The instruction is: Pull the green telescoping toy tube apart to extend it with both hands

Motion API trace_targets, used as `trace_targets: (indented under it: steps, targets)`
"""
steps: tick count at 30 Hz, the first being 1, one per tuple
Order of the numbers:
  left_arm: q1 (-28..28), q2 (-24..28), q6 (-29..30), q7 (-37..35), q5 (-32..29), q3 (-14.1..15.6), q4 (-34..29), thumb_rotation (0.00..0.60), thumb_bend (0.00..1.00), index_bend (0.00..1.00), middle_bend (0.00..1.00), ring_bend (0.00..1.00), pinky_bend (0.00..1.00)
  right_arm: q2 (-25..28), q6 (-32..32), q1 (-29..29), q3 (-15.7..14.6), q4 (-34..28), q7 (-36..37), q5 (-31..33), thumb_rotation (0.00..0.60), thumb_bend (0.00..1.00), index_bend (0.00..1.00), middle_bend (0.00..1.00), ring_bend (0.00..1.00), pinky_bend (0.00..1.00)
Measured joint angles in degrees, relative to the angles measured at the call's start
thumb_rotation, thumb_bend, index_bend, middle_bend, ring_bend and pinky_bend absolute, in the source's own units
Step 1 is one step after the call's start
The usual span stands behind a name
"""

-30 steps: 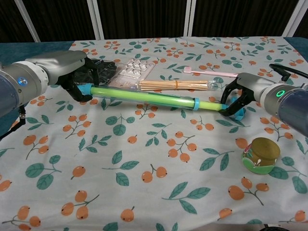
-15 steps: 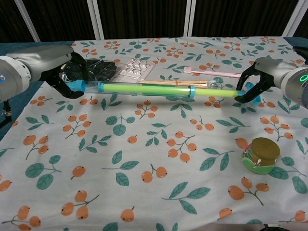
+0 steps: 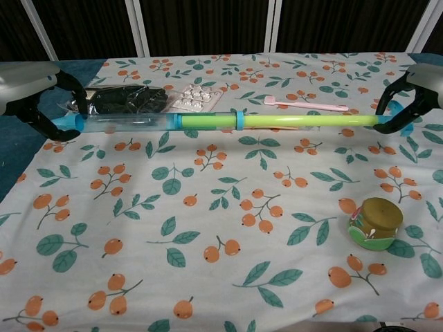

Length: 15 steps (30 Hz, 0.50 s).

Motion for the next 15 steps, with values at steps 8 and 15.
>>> trace_targets:
  steps: [8,15]
  targets:
    - [0.69,1.26,-0.53,-0.49,0.65,0.30,0.34,0.600,0.36,0.54,0.18,0.02,0.13,1.66,0.34,-0.84,-0.16,0.74,-0.07,0.26,0.600,0.51,0.64,0.15,0.04,0.19]
    - [0.54,2.08,-0.98,-0.13,0.65,-0.21,0.18,0.600,0.36,0.54,0.18,0.02,0.13,2.82,0.78,-1.35,0.26,1.12,-0.44,1.55,0.600,0.51,0.64,0.15,0.04,0.19]
